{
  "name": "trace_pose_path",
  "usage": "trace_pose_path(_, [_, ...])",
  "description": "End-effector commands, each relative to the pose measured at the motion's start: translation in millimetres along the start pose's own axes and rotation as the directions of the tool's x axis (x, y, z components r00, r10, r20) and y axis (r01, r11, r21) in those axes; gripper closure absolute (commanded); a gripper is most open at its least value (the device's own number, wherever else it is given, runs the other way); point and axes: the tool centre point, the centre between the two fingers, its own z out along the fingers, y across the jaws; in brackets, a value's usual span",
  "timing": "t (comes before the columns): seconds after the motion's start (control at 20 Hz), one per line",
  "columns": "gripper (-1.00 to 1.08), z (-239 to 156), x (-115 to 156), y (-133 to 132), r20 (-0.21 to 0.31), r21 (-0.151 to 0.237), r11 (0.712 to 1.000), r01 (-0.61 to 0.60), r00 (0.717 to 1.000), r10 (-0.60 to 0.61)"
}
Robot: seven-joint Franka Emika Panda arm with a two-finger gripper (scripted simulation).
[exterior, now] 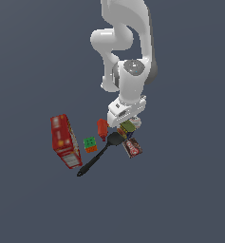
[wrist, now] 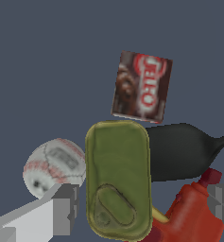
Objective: Pick up a designated object from a clutter of objects.
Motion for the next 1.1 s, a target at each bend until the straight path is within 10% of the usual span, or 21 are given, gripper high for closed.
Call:
trace_pose_path(0.0, [-0.92, 6, -3, -4, -0.002, -0.001, 1.0, 0.025, 1.0, -0.025])
trace_pose_path(1.05, [-0.92, 54, -6, -8, -0.003, -0.001, 0.999, 0.042, 0.999, -0.042])
